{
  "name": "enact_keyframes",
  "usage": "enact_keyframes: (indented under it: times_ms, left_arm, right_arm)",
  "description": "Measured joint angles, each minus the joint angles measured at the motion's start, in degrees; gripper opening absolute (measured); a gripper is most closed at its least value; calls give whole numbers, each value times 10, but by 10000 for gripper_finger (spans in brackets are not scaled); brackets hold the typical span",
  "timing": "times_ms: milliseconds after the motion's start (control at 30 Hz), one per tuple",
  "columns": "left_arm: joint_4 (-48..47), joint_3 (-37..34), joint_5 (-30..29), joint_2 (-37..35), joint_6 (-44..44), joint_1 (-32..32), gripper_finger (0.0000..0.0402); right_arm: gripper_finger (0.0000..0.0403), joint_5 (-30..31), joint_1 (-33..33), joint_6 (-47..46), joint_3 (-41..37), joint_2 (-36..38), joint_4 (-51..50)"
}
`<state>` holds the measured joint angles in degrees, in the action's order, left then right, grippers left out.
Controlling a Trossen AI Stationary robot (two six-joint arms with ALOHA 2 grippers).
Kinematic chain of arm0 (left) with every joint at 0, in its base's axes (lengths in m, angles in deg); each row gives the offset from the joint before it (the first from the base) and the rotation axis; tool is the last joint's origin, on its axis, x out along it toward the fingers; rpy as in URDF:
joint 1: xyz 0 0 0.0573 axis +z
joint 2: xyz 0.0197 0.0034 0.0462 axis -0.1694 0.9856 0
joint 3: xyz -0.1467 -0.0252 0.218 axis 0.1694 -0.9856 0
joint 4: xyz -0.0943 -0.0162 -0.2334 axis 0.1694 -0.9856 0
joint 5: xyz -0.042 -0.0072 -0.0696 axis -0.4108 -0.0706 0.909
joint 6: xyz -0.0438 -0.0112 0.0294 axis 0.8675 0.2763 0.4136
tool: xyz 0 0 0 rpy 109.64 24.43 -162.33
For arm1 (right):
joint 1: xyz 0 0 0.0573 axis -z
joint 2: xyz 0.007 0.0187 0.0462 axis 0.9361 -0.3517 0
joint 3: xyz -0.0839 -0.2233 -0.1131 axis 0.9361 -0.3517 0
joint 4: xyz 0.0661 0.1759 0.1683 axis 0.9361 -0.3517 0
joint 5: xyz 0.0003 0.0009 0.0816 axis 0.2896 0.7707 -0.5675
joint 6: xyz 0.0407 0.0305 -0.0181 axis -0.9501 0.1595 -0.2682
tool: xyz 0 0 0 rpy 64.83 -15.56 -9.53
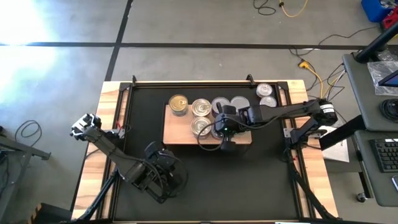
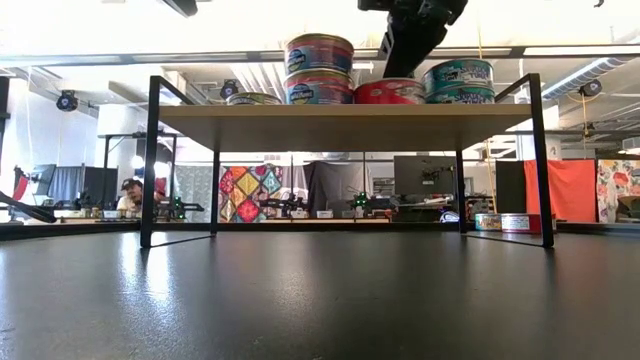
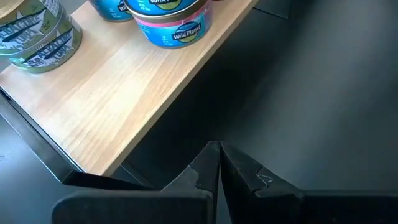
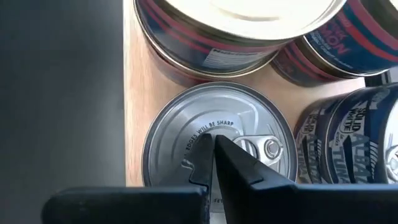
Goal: Stack canned seafood by type on shelf
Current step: Adjust the tuna cans on the shelf
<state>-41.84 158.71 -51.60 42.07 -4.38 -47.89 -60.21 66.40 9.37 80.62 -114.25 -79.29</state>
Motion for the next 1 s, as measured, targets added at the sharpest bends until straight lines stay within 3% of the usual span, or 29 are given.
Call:
enact_keyframes:
  times_ms: [400,633,800,1000]
  left_arm:
    - [-8,-2,0,0,22,-23,0]
    - [75,-7,-50,12,28,-55,0]
    - [165,-7,-84,37,-26,-61,0]
    - [163,-8,-107,50,-11,-47,0]
  right_arm:
    - [12,9,-1,-40,40,50,8]
    - [12,13,-1,-152,52,135,-124]
    - [12,19,-4,-240,27,217,-189]
    - [12,57,-5,-286,-56,286,-177]
